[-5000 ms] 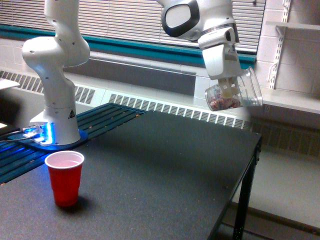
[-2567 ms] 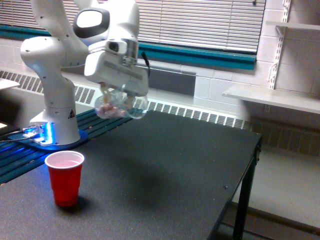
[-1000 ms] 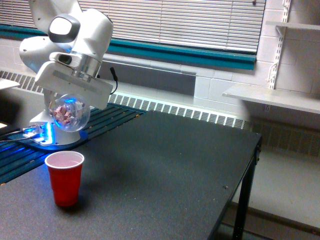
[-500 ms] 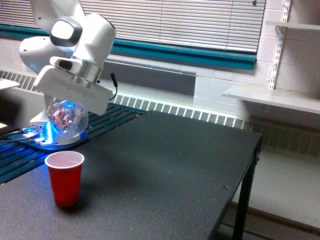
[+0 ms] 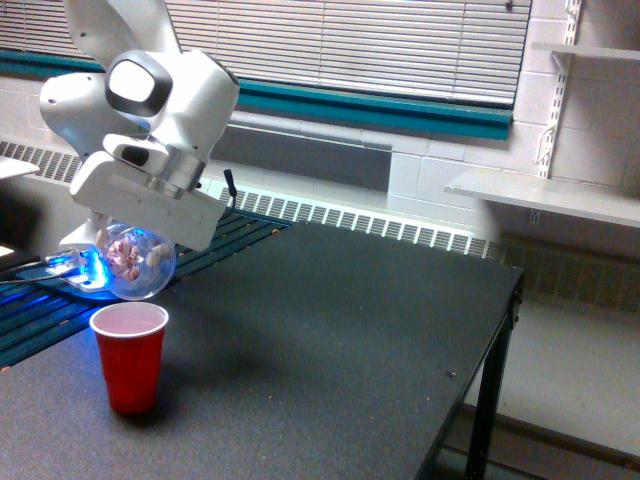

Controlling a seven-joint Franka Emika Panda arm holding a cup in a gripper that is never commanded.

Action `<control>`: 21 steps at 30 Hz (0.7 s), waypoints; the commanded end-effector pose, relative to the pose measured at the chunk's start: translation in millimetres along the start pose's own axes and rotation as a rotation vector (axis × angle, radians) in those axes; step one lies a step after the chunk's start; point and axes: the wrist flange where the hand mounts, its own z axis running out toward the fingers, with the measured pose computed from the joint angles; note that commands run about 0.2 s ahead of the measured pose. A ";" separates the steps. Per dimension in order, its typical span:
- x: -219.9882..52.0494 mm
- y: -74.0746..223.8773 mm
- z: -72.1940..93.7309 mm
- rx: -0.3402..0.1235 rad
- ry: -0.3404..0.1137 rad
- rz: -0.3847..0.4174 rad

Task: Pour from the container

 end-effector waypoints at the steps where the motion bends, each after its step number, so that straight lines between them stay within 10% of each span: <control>1: 3.2 -2.1 0.7 -0.006 0.003 0.025; 21: 2.4 -5.7 4.8 -0.063 -0.037 -0.008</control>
